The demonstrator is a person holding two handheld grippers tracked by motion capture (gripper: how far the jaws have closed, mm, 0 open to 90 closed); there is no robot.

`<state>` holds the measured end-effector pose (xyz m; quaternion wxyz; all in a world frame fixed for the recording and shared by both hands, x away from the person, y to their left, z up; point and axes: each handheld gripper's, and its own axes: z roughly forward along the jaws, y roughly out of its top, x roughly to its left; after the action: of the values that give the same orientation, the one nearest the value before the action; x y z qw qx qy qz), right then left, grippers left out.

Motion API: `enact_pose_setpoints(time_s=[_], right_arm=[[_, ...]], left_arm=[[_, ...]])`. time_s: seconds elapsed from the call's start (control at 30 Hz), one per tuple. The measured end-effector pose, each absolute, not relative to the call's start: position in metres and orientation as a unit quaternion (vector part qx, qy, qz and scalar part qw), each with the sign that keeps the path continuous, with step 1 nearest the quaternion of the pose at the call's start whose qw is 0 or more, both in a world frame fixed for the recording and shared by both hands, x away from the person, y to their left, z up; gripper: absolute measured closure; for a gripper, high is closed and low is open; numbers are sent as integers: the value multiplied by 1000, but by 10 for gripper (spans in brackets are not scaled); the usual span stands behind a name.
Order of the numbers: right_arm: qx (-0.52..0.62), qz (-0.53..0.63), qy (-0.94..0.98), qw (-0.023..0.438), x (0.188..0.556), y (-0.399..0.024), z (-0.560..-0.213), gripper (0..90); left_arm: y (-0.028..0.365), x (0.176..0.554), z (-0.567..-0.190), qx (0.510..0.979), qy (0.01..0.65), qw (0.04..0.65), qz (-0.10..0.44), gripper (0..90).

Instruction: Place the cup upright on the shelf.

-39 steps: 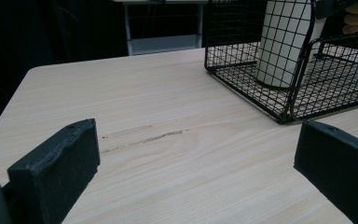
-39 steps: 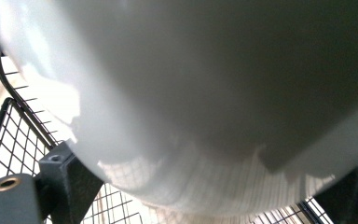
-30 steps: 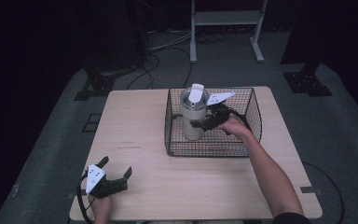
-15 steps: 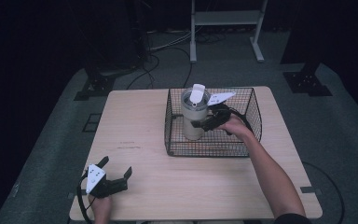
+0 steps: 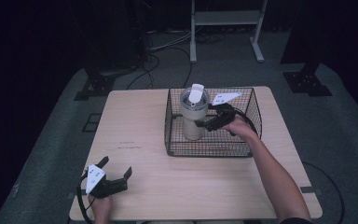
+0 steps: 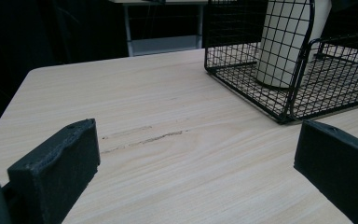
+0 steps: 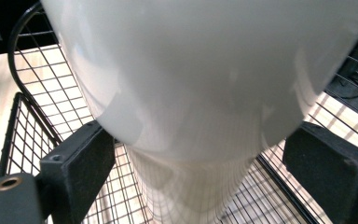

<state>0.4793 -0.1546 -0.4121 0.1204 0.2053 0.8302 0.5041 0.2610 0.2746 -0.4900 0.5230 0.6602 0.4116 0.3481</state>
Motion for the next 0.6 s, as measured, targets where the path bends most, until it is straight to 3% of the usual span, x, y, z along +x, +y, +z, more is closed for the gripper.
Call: enact_pose_setpoints(time_s=[0.6], right_arm=[[209, 488, 836, 136, 457, -169, -389, 89]], left_arm=[[275, 261, -490, 659, 411, 525, 348, 0]])
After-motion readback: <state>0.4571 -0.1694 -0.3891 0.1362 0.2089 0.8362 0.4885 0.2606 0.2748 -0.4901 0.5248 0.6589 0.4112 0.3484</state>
